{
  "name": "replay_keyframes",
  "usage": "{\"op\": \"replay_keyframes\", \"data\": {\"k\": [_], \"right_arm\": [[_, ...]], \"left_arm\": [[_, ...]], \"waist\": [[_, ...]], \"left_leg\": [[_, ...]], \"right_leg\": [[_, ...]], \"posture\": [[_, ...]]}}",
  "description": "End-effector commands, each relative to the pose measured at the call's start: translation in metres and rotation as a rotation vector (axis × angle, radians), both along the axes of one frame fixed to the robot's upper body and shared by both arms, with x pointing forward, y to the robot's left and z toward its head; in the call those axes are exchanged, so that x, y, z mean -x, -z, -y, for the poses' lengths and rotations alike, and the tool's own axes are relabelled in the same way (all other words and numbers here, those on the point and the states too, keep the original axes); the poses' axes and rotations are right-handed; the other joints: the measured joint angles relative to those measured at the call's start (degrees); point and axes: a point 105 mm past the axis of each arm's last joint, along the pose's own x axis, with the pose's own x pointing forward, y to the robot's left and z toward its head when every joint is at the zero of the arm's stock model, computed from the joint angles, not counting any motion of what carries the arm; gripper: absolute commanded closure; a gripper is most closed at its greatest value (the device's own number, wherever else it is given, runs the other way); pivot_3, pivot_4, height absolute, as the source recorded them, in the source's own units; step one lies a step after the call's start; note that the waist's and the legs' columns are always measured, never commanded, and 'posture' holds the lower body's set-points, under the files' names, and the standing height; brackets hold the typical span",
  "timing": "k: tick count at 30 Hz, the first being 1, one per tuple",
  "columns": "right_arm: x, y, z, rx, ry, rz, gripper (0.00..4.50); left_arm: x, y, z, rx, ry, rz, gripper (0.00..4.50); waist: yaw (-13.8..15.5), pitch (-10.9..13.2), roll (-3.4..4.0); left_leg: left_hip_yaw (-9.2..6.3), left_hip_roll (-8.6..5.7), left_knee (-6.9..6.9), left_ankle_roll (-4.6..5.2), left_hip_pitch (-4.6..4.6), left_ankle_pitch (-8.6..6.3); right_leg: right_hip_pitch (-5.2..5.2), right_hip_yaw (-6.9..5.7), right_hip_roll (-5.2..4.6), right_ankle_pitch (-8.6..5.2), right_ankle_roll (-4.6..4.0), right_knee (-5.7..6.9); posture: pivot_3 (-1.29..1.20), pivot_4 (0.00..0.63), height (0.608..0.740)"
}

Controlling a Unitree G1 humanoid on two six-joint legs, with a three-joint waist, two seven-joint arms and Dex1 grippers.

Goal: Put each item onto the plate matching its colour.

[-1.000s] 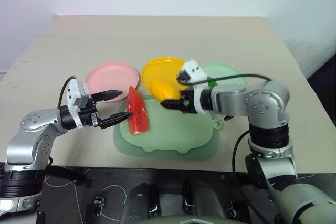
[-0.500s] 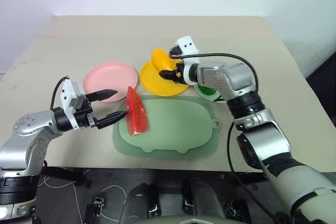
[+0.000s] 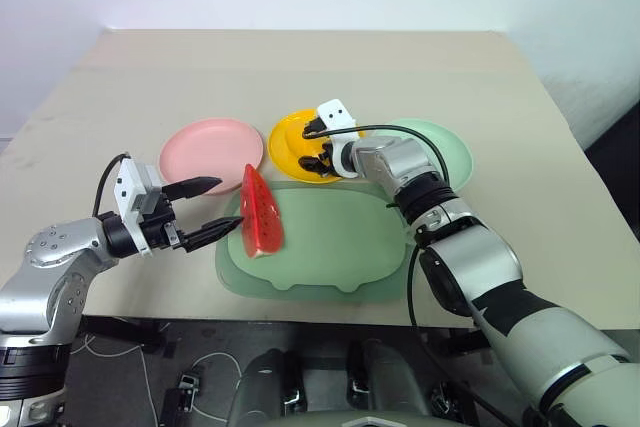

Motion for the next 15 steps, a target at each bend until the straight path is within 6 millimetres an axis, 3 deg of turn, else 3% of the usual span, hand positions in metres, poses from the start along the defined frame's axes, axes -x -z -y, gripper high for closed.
{"op": "replay_keyframes", "data": {"k": [1,4,9,15], "right_arm": [[-0.007,-0.023,0.0,-0.02,0.008,0.066,0.02],[-0.007,-0.024,0.001,-0.013,0.005,0.079,0.02],[-0.004,-0.051,0.005,-0.049,-0.041,0.144,0.02],[0.03,-0.098,0.024,-0.181,-0.148,0.201,0.02]], "left_arm": [[0.003,-0.015,-0.001,0.0,0.0,0.056,0.0],[0.002,-0.016,0.0,0.001,0.005,0.056,0.0],[-0.002,-0.015,-0.001,-0.005,0.011,0.057,0.0],[-0.01,-0.025,-0.001,-0.014,0.029,0.101,0.0]], "waist": [[-0.03,0.0,0.0],[-0.05,0.0,0.0],[-0.05,0.0,0.01],[0.32,-0.01,-0.02]], "left_leg": [[0.0,0.0,0.0,0.0,0.0,0.0],[0.0,0.0,0.0,-0.01,0.0,0.01],[0.01,0.0,0.0,0.0,0.0,0.01],[-0.06,-0.02,0.02,-0.01,-0.01,0.01]], "right_leg": [[0.0,0.0,0.0,0.0,0.0,0.0],[-0.01,0.0,0.0,0.0,0.0,0.04],[-0.04,0.02,0.0,0.0,0.0,0.09],[-0.04,0.03,-0.06,0.0,0.0,0.14]], "posture": [[0.0,0.15,0.696],[0.0,0.15,0.696],[0.0,0.15,0.696],[0.0,0.15,0.696]]}}
